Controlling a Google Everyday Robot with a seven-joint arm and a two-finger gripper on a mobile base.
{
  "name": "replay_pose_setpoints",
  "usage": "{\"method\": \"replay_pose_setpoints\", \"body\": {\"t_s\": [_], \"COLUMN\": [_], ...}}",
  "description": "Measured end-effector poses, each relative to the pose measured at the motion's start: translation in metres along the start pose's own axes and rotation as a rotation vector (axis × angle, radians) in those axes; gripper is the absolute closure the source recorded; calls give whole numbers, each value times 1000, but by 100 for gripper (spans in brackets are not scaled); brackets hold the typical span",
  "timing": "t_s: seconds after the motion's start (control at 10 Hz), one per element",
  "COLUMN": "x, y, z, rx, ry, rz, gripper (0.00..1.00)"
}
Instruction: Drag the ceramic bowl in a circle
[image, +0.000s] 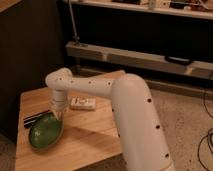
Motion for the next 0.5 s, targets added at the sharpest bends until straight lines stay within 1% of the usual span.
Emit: {"method": "replay_pose_setpoints", "body": {"t_s": [0.1, 0.3, 0.4, 0.5], "x": [-1, -21, -37, -59], "y": [7, 30, 43, 59], "z": [-6, -14, -18, -22], "rx": [-4, -9, -9, -9], "ry": [6, 10, 13, 16], "rz": [23, 92, 124, 160], "gripper": [100, 100, 100, 100]}}
